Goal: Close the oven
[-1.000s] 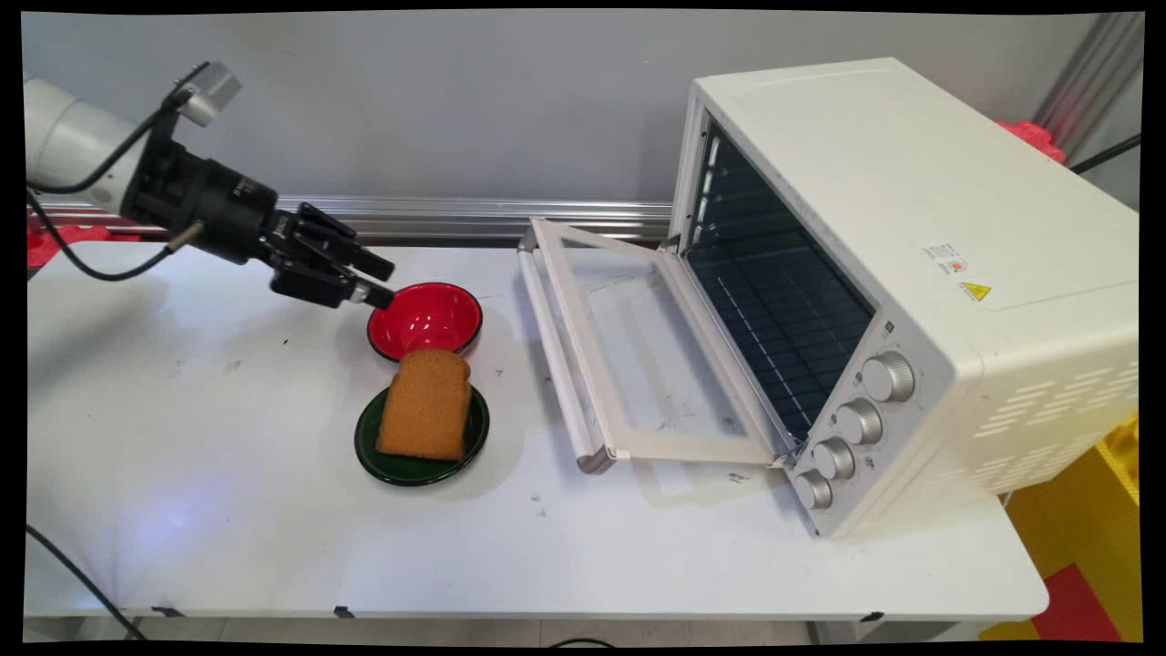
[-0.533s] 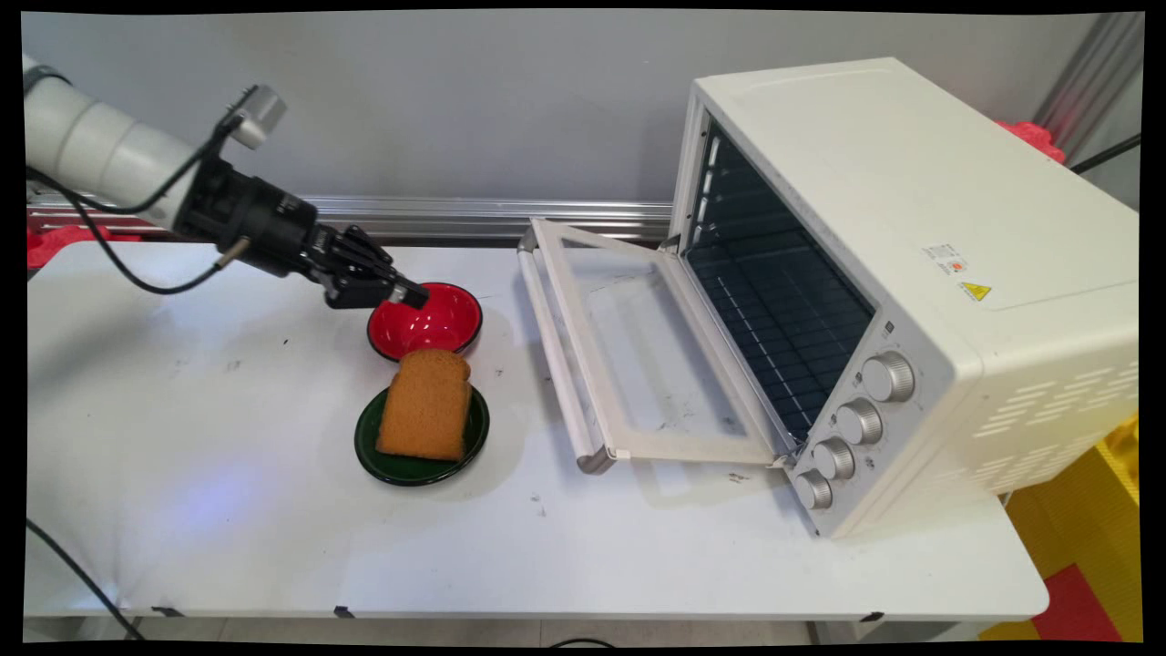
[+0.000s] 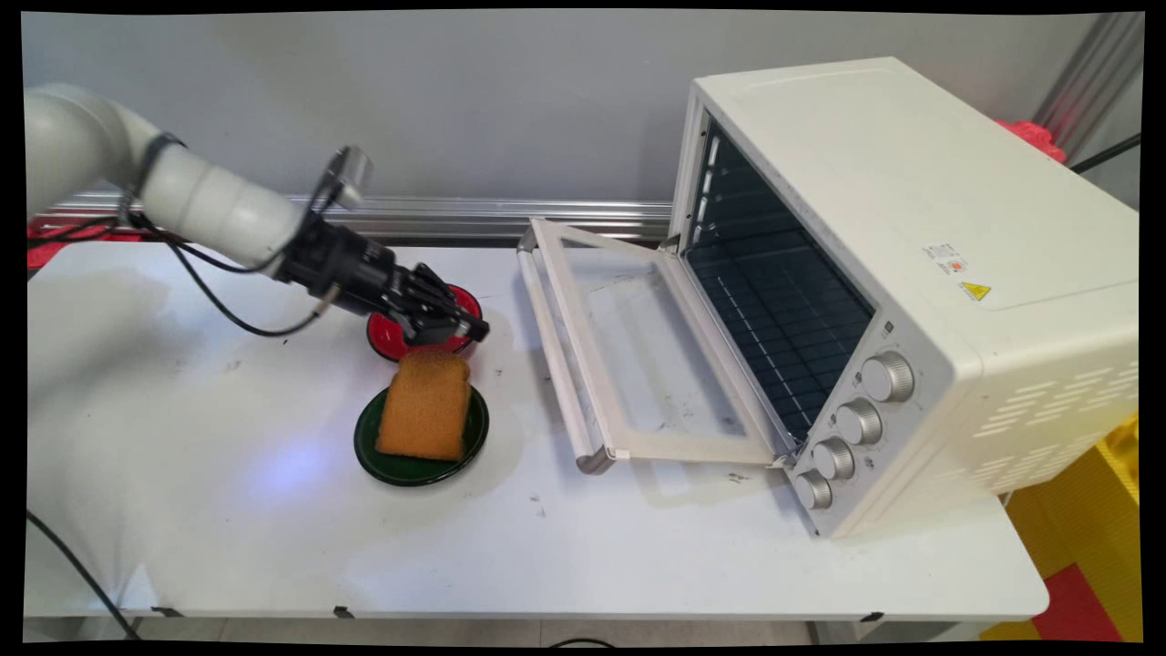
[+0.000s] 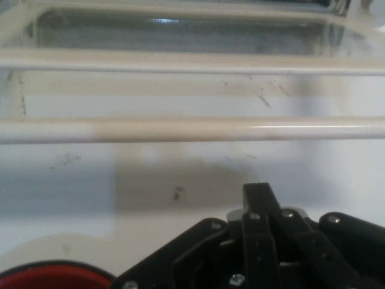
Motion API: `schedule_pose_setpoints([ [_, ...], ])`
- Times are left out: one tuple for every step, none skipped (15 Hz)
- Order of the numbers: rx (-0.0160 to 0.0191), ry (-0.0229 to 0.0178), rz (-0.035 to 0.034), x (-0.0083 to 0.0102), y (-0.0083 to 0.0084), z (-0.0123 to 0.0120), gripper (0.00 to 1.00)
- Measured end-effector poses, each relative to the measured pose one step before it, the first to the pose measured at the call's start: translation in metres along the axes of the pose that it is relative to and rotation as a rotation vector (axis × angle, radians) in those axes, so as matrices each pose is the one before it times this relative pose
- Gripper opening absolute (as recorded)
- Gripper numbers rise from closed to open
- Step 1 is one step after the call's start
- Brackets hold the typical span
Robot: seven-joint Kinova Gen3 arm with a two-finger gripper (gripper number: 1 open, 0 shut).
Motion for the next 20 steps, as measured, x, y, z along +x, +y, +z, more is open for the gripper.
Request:
schedule_pose_setpoints([
  [0.00234, -0.00134, 0.00670, -0.00217, -0.00057, 0.00908, 0.00],
  [0.00211, -0.00131, 0.00737, -0.00242, -0.00058, 0.01005, 0.00],
  [0.00242, 0.00079, 0.00703, -0.00177, -0.00047, 0.00974, 0.00],
  [0.00281, 0.00065, 0.00678, -0.00172, -0.00063, 0.00919, 0.00],
  [0.00187, -0.00008, 0.00516, -0.00144, -0.00043, 0.00741, 0.00],
  [0.00137, 0.00019, 0.00491, -0.00175, -0.00037, 0.00759, 0.00],
  [0.00073, 0.00022, 0.00316, -0.00124, -0.00023, 0.00618, 0.00],
  [0.00008, 0.00040, 0.00199, -0.00066, -0.00014, 0.00409, 0.00],
  [0.00036, 0.00055, 0.00244, -0.00092, -0.00018, 0.00556, 0.00],
  [-0.00040, 0.00046, 0.00248, -0.00084, -0.00022, 0.00611, 0.00],
  [-0.00055, 0.00106, 0.00197, -0.00070, -0.00001, 0.00529, 0.00],
  [-0.00077, 0.00119, 0.00117, -0.00030, 0.00006, 0.00417, 0.00],
  [-0.00090, 0.00131, 0.00094, -0.00038, 0.00016, 0.00450, 0.00],
  [-0.00014, 0.00201, 0.00035, 0.00002, 0.00009, 0.00426, 0.00],
  [0.00034, 0.00235, -0.00050, 0.00016, -0.00001, 0.00362, 0.00],
  [0.00057, 0.00357, -0.00129, 0.00053, 0.00006, 0.00393, 0.00],
  [0.00042, 0.00495, -0.00084, 0.00102, 0.00000, 0.00377, 0.00],
  [0.00078, 0.00521, -0.00173, 0.00109, -0.00010, 0.00287, 0.00],
  [0.00132, 0.00662, -0.00243, 0.00135, -0.00019, 0.00298, 0.00],
  [0.00080, 0.00744, -0.00296, 0.00192, -0.00033, 0.00296, 0.00],
])
